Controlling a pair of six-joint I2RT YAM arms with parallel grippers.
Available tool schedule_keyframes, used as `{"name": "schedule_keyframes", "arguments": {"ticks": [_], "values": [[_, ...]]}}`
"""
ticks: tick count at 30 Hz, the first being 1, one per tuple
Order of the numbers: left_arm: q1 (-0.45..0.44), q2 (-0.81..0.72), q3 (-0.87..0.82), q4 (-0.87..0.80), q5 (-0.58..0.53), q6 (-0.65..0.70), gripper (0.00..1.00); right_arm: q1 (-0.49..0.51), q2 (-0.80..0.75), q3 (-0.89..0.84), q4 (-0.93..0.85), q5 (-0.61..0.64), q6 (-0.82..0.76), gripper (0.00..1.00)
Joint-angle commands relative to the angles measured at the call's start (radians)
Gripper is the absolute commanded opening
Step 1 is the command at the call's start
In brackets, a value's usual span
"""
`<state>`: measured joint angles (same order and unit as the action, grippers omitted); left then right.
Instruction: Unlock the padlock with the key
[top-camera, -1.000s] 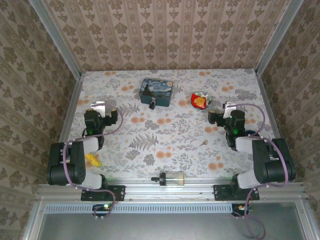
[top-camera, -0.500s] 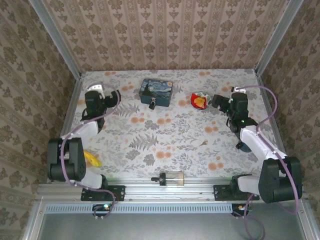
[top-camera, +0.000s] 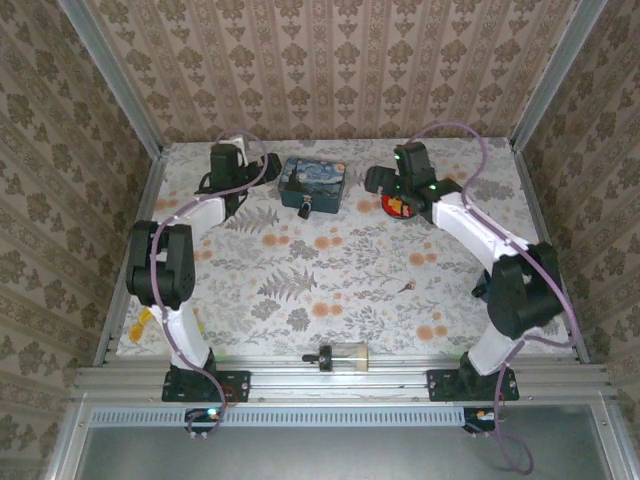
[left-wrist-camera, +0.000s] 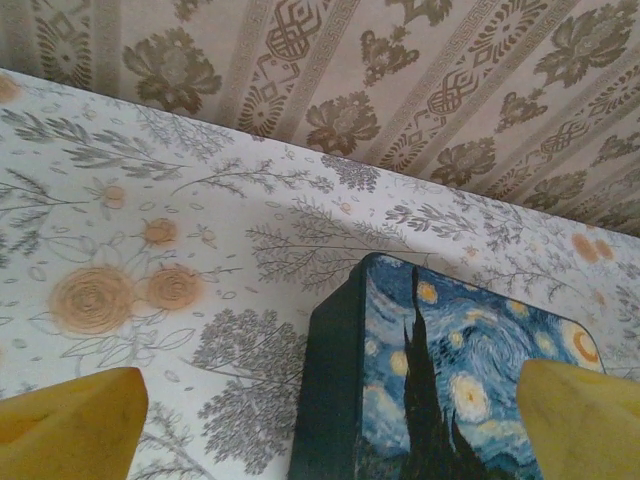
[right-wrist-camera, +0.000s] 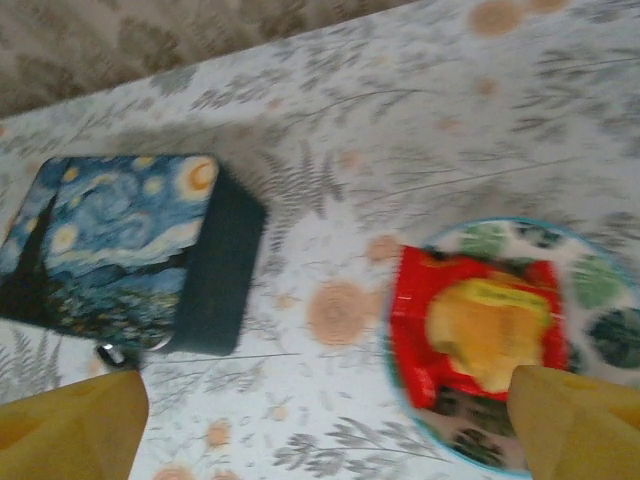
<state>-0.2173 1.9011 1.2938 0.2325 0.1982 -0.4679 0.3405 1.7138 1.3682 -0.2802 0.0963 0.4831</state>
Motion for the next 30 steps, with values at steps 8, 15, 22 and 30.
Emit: {"name": "schedule_keyframes", "arguments": {"ticks": [8, 15, 22, 30], "values": [[-0.021, 0.137, 0.158, -0.121, 0.089, 0.003, 0.73, 0.063, 0.37, 0.403, -0.198, -0.155, 0.034, 0.79], [-0.05, 0.181, 0.17, -0.158, 0.091, 0.059, 0.6, 0.071, 0.527, 0.56, -0.247, -0.189, 0.048, 0.72], [-0.072, 0.194, 0.152, -0.15, 0.113, 0.06, 0.51, 0.074, 0.603, 0.628, -0.243, -0.278, 0.053, 0.63], [-0.1, 0.12, 0.011, -0.074, 0.129, 0.013, 0.34, 0.099, 0.632, 0.645, -0.252, -0.335, 0.033, 0.49]]}}
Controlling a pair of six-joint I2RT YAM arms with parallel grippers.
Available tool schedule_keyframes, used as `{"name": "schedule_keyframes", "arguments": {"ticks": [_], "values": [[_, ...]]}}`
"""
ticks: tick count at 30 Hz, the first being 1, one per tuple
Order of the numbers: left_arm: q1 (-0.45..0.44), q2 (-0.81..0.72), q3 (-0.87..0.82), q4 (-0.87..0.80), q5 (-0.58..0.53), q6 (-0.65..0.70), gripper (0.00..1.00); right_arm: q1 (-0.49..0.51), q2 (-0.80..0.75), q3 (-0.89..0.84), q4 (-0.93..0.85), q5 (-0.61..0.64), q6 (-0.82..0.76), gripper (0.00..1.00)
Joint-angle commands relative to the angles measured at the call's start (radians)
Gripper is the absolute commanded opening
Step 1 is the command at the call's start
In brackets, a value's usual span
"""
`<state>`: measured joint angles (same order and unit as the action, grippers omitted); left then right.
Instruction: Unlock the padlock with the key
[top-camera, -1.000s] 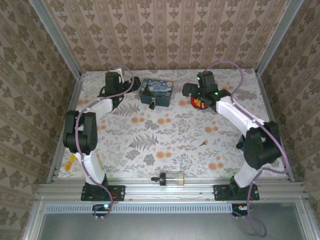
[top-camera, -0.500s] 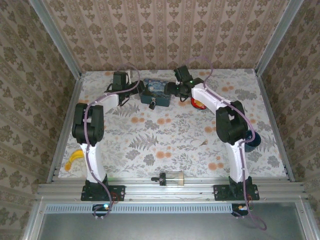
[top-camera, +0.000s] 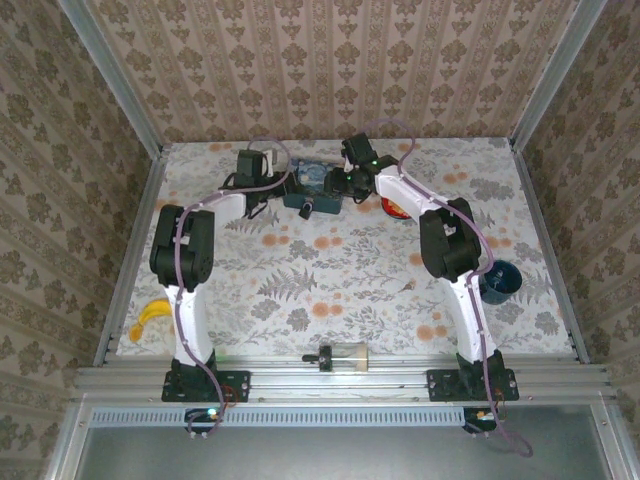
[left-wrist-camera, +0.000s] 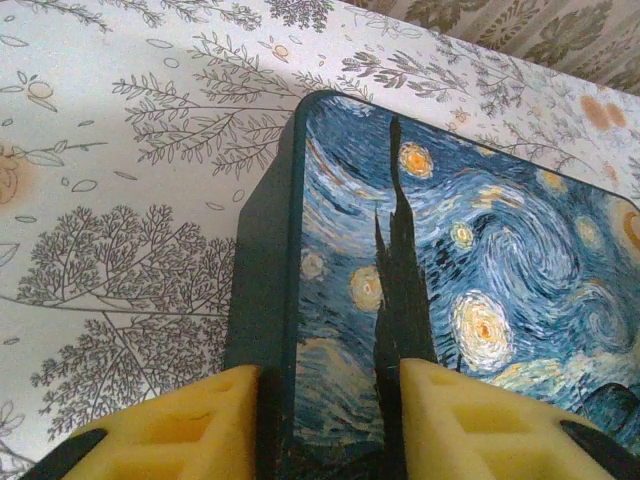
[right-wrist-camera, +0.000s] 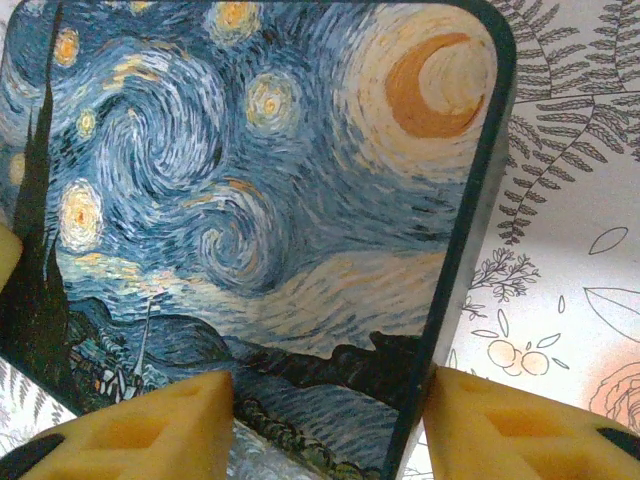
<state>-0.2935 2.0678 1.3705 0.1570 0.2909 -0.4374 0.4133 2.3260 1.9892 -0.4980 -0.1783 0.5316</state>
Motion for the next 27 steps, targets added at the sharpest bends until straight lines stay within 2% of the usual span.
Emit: {"name": "schedule_keyframes", "arguments": {"ticks": [1, 5, 9, 16, 22, 27], "values": [[-0.027, -0.065, -0.096, 0.021, 0.036, -0.03, 0.33, 0.034, 0.018, 0.023, -0.046, -0.064, -0.021, 0.47], [-0.049, -0.148, -0.216, 0.085, 0.018, -0.073, 0.28, 0.061, 0.001, 0.008, -0.079, -0.081, -0.044, 0.44], [-0.097, -0.267, -0.35, 0.12, -0.061, -0.103, 0.25, 0.091, -0.037, -0.046, -0.082, -0.11, -0.047, 0.42], [-0.223, -0.488, -0.588, 0.142, -0.254, -0.205, 0.26, 0.159, -0.153, -0.226, -0.054, -0.125, -0.015, 0.42], [-0.346, -0.669, -0.723, 0.086, -0.423, -0.308, 0.26, 0.219, -0.242, -0.38, -0.021, -0.111, 0.035, 0.42], [-0.374, -0.722, -0.78, 0.087, -0.45, -0.358, 0.26, 0.242, -0.248, -0.401, -0.021, -0.11, 0.062, 0.42]]}}
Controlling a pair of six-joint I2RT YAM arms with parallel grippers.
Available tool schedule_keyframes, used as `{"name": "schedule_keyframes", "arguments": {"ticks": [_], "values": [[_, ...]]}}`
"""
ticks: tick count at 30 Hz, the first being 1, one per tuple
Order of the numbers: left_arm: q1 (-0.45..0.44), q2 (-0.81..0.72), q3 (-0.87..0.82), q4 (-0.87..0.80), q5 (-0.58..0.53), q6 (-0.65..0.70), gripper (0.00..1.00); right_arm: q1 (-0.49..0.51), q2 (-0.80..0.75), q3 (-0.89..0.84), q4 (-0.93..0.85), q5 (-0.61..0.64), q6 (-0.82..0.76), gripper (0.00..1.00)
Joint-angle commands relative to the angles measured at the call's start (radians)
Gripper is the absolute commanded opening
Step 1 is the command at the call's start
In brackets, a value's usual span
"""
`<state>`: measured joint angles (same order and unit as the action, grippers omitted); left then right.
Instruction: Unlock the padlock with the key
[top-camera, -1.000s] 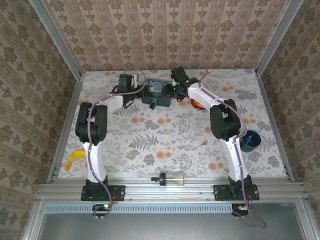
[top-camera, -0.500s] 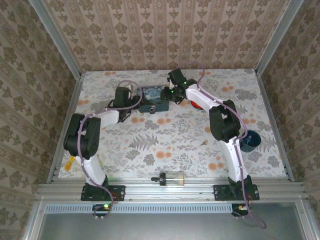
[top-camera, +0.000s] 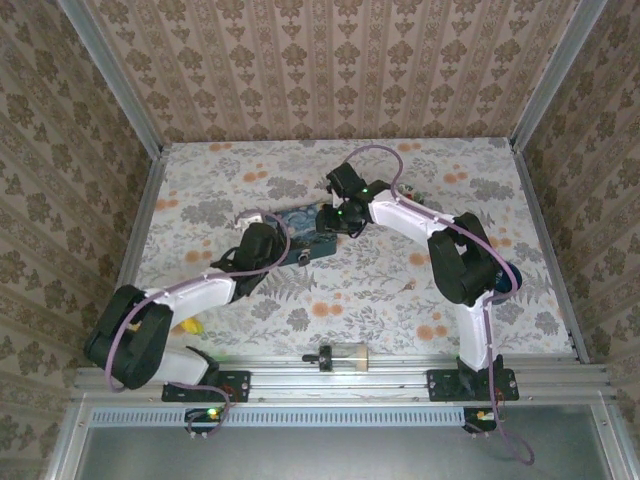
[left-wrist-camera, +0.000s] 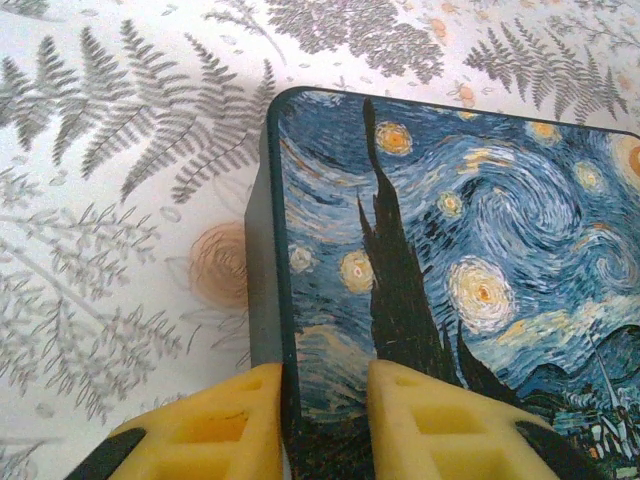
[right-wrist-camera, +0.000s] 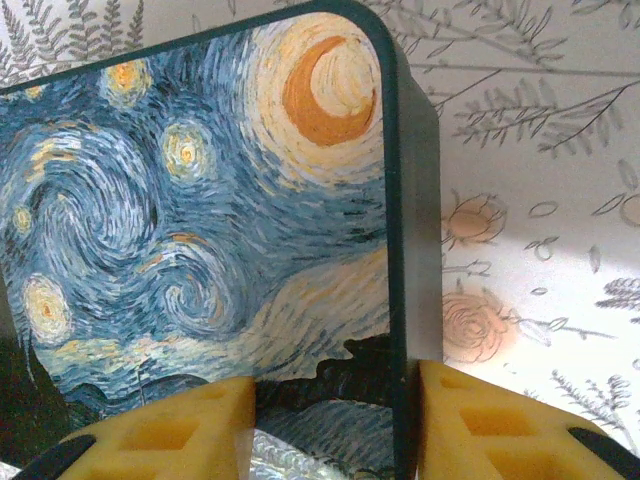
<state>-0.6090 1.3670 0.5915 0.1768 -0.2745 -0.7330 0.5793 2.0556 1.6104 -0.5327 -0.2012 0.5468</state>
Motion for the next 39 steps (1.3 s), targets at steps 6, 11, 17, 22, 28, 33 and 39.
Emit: {"name": "schedule_keyframes", "arguments": {"ticks": [6, 11, 17, 22, 28, 33, 39], "values": [[-0.014, 0.03, 0.043, 0.078, 0.121, -0.004, 0.28, 0.076, 0.097, 0.099, 0.001, -0.045, 0.022, 0.43], [0.021, 0.059, 0.076, 0.089, 0.135, 0.027, 0.33, 0.076, 0.161, 0.205, -0.043, -0.04, 0.009, 0.51], [0.05, 0.086, 0.095, 0.096, 0.135, 0.034, 0.37, 0.067, 0.186, 0.257, -0.065, -0.02, -0.005, 0.66], [0.058, 0.072, 0.091, 0.096, 0.128, 0.03, 0.41, 0.049, 0.169, 0.297, -0.113, 0.017, -0.062, 0.79], [0.068, -0.01, 0.084, 0.063, 0.112, 0.032, 0.68, 0.017, 0.07, 0.269, -0.14, 0.088, -0.107, 0.83], [0.08, -0.105, 0.069, 0.026, 0.069, 0.039, 0.98, -0.011, -0.051, 0.161, -0.118, 0.119, -0.116, 0.84], [0.09, -0.181, 0.067, -0.026, 0.023, 0.096, 1.0, -0.024, -0.204, -0.007, -0.148, 0.224, -0.116, 0.8]]}}
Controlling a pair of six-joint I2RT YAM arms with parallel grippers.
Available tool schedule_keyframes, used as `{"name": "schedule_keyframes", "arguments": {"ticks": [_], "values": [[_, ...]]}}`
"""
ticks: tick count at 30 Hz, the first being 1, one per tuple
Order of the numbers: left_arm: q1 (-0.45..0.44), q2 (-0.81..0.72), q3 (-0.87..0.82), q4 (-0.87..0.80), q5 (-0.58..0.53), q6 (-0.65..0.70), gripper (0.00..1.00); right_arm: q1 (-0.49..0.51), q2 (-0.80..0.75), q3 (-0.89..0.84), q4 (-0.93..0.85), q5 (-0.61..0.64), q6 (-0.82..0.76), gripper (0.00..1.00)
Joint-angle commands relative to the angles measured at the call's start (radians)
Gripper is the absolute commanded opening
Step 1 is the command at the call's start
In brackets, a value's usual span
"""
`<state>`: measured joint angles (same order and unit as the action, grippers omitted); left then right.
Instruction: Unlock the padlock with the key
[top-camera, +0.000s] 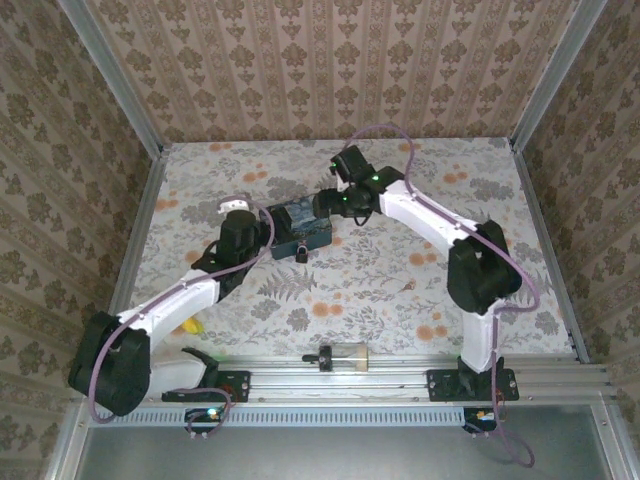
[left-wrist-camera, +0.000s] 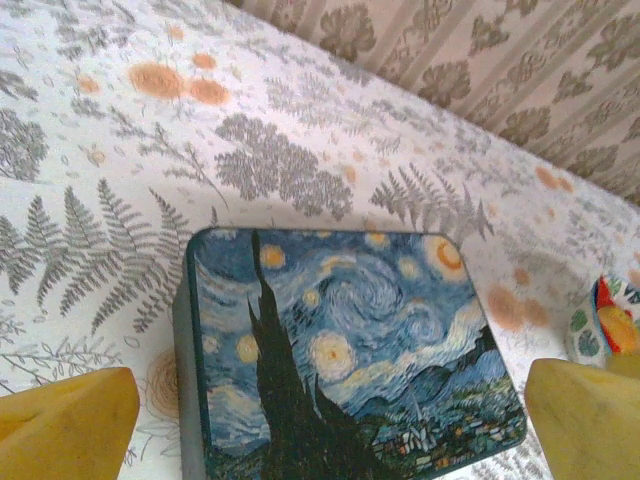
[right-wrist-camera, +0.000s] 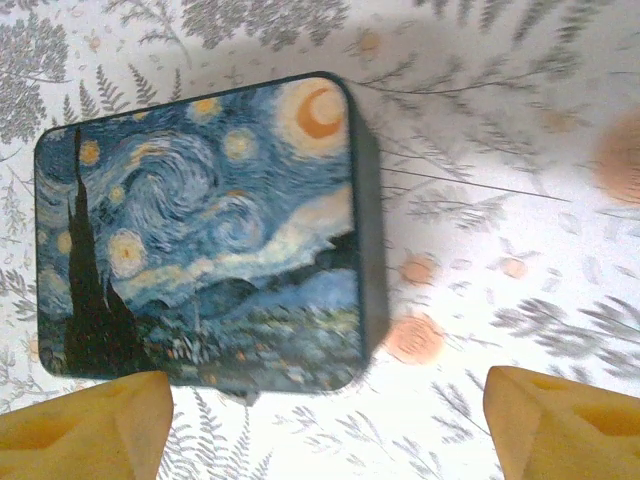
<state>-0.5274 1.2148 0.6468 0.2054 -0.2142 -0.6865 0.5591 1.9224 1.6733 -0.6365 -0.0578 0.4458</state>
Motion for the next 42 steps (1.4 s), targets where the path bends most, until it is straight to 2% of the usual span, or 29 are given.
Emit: {"name": "schedule_keyframes", "arguments": {"ticks": [1, 9, 14, 18, 23, 29, 42], "values": [[0.01, -0.035, 0.011, -0.058, -0.039, 0.061, 1.0, -0.004, -0.096, -0.102, -0.053, 0.097, -0.016, 0.78], [0.039, -0.035, 0.008, -0.045, -0.002, 0.106, 1.0, -0.004, -0.299, -0.406, -0.233, 0.204, -0.002, 0.59], [0.052, 0.002, 0.023, 0.015, 0.039, 0.12, 1.0, -0.019, -0.393, -0.58, -0.275, 0.212, 0.044, 0.49], [0.055, 0.031, 0.046, 0.026, 0.075, 0.12, 1.0, -0.057, -0.456, -0.674, -0.246, 0.173, 0.059, 0.48], [0.053, 0.052, 0.056, 0.025, 0.114, 0.102, 1.0, -0.162, -0.51, -0.767, -0.172, 0.058, 0.052, 0.48], [0.054, 0.055, 0.052, 0.032, 0.128, 0.087, 1.0, -0.241, -0.522, -0.832, -0.075, -0.055, 0.019, 0.45], [0.054, 0.058, 0.052, 0.03, 0.136, 0.075, 1.0, -0.292, -0.42, -0.848, -0.006, -0.07, -0.015, 0.38]]}}
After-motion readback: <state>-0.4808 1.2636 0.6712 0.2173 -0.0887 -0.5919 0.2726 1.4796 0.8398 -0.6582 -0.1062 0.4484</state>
